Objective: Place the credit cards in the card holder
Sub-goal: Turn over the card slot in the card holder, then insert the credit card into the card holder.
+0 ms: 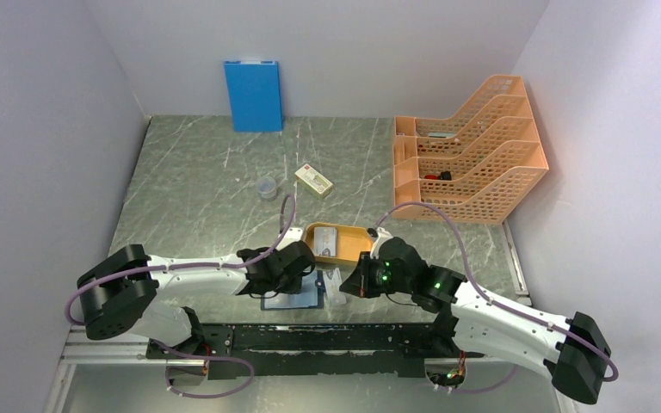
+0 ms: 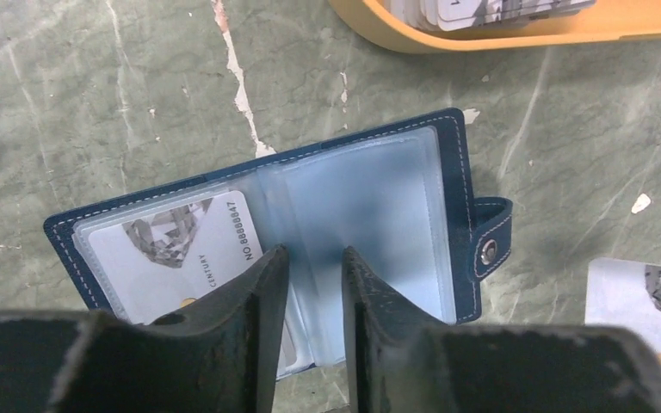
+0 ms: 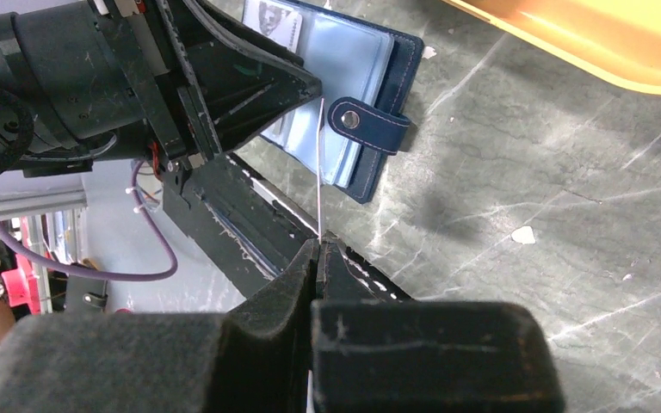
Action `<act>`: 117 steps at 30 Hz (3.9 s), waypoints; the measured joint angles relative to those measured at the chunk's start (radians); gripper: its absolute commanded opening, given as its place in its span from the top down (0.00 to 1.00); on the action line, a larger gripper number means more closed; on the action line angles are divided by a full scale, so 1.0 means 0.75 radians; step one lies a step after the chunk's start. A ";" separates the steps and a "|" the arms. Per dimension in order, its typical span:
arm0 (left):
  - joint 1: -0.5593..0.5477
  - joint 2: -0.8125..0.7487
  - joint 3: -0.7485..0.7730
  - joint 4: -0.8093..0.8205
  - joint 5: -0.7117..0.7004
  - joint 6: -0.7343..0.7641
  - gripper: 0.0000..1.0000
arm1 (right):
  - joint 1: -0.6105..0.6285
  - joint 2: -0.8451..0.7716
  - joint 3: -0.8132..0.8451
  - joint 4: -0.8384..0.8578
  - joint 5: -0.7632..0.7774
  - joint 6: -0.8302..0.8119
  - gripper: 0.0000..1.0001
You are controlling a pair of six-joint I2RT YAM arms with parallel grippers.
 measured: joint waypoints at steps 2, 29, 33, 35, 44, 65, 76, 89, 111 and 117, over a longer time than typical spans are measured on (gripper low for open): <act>0.000 0.000 -0.001 -0.008 -0.012 -0.006 0.76 | 0.000 0.007 0.000 0.001 -0.004 -0.001 1.00; -0.001 -0.030 -0.039 0.001 -0.056 -0.073 0.95 | 0.030 0.274 -0.004 0.188 -0.204 0.060 1.00; -0.001 -0.031 -0.041 0.002 -0.057 -0.074 0.95 | 0.030 0.296 -0.016 0.213 -0.211 0.077 1.00; -0.001 -0.031 -0.041 0.002 -0.057 -0.075 0.95 | 0.030 0.302 -0.020 0.216 -0.212 0.082 1.00; -0.001 -0.031 -0.041 0.002 -0.057 -0.076 0.95 | 0.031 0.349 -0.020 0.251 -0.225 0.086 1.00; -0.001 -0.173 -0.014 -0.144 -0.057 -0.070 0.59 | 0.065 0.512 0.017 0.384 -0.285 0.079 1.00; -0.001 -0.397 0.069 -0.292 -0.086 -0.072 0.55 | 0.101 0.647 0.130 0.427 -0.294 0.076 1.00; -0.001 -0.659 -0.046 -0.414 -0.165 -0.131 0.57 | 0.155 0.918 0.281 0.482 -0.279 0.077 1.00; -0.001 -0.688 -0.290 -0.478 -0.280 -0.410 0.61 | 0.095 0.796 0.147 0.532 -0.134 0.207 1.00; -0.001 -0.739 -0.387 -0.478 -0.240 -0.488 0.63 | 0.090 0.858 0.147 0.622 -0.170 0.231 1.00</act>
